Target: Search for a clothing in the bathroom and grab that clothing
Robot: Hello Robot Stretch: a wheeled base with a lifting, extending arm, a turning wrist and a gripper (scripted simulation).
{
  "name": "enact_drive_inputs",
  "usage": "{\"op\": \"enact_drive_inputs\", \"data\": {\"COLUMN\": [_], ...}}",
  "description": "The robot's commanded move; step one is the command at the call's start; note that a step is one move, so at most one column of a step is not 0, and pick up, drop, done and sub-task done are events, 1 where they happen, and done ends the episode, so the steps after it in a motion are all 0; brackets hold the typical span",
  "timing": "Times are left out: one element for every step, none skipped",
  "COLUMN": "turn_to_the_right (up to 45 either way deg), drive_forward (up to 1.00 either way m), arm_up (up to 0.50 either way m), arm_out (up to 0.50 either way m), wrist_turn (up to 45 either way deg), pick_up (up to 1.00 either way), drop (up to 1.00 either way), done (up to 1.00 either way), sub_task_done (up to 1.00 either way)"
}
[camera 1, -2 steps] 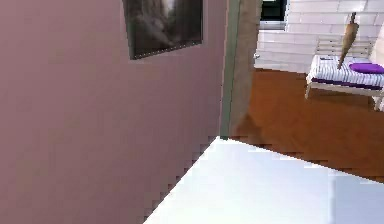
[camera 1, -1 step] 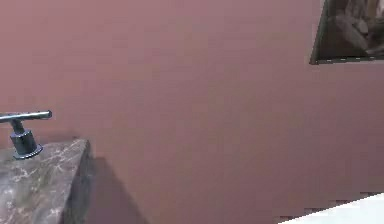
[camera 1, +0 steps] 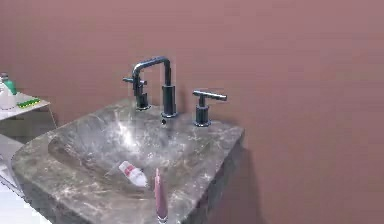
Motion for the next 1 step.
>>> {"op": "enact_drive_inputs", "data": {"turn_to_the_right": [-45.0], "drive_forward": [0.00], "arm_up": [0.00], "arm_out": [0.00], "wrist_turn": [0.0], "pick_up": [0.00], "drop": [0.00], "done": [0.00], "sub_task_done": [0.00]}}
